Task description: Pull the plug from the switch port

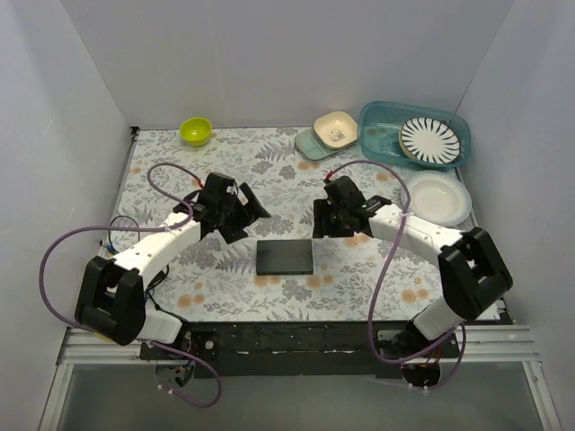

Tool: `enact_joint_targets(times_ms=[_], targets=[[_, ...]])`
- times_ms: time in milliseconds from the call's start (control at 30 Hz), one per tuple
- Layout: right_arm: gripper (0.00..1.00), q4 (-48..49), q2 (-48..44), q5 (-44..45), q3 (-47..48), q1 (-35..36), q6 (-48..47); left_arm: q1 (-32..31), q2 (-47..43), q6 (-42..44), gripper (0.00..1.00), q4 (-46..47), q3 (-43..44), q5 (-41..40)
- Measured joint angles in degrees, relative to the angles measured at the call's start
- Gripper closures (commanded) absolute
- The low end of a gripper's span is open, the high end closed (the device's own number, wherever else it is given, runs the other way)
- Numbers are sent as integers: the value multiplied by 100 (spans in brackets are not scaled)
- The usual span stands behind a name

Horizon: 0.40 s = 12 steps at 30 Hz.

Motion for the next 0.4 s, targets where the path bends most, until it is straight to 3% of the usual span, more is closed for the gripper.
enact_joint_targets(times_ms=[33,100,233,400], targets=[[27,-61,-146,157,153,7,-94,-20,-146,79,2,-66,190,-157],[2,-85,-584,546,317,76,-299,-28,-385,149,2,-219,507,-461],[1,76,-1788,1281,210,352,-678,-24,-533,221,2,-431,632,-863],[1,575,-3110,1825,-671,706,-883,-26,-485,168,2,-671,286,-964]])
